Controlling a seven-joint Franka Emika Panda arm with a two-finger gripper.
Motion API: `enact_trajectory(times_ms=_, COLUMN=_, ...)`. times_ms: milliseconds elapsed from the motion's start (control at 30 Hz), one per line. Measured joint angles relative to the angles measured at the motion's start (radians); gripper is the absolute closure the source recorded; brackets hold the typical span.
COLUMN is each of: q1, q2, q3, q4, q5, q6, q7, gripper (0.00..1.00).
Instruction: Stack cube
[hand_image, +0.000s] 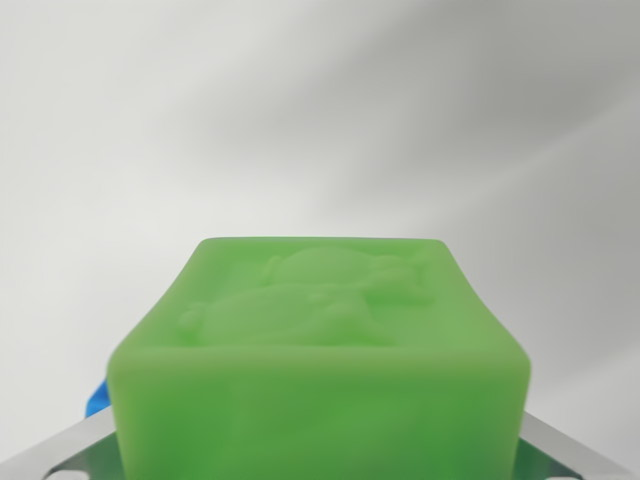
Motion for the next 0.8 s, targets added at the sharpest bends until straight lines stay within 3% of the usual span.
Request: enact_trajectory(times_ms=800, q1=0.046, q2=-0.060, q3=0.058, q4=-0.035, q5=0.001, q6=-0.025, q7=0.144, gripper=1.00)
